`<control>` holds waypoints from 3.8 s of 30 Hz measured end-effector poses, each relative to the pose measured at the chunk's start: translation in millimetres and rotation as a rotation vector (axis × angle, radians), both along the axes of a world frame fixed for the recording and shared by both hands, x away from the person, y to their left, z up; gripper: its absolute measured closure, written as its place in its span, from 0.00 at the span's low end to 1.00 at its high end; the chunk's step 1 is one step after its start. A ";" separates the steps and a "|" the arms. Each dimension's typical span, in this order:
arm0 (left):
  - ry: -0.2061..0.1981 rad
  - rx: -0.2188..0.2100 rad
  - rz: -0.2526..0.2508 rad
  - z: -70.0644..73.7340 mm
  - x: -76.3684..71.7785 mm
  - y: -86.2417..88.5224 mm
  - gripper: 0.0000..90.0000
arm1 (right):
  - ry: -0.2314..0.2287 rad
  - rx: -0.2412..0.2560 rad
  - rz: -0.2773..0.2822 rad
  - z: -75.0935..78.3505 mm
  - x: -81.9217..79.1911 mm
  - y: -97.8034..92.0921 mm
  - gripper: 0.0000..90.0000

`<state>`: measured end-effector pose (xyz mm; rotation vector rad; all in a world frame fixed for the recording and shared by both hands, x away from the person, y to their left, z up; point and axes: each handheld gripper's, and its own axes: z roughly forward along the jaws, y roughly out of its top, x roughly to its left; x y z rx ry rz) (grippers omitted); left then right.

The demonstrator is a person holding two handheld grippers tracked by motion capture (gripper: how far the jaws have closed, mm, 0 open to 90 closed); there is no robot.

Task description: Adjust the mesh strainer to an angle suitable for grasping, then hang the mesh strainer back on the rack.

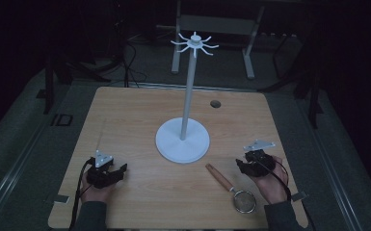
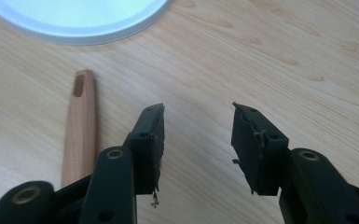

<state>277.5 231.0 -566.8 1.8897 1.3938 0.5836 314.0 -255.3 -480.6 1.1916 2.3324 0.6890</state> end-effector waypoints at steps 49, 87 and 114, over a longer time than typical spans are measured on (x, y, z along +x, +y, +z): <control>0.001 -0.002 0.000 -0.1 0.2 0.2 0.43 | 0.370 -0.215 0.220 -33.2 -15.3 49.9 0.67; 0.002 -0.003 0.002 -0.2 0.5 0.4 0.43 | 0.383 -0.142 0.176 -28.8 -9.2 45.2 0.77; 0.002 -0.002 0.001 -0.2 0.4 0.1 0.43 | 0.242 -0.009 0.133 -10.3 -4.5 38.4 0.77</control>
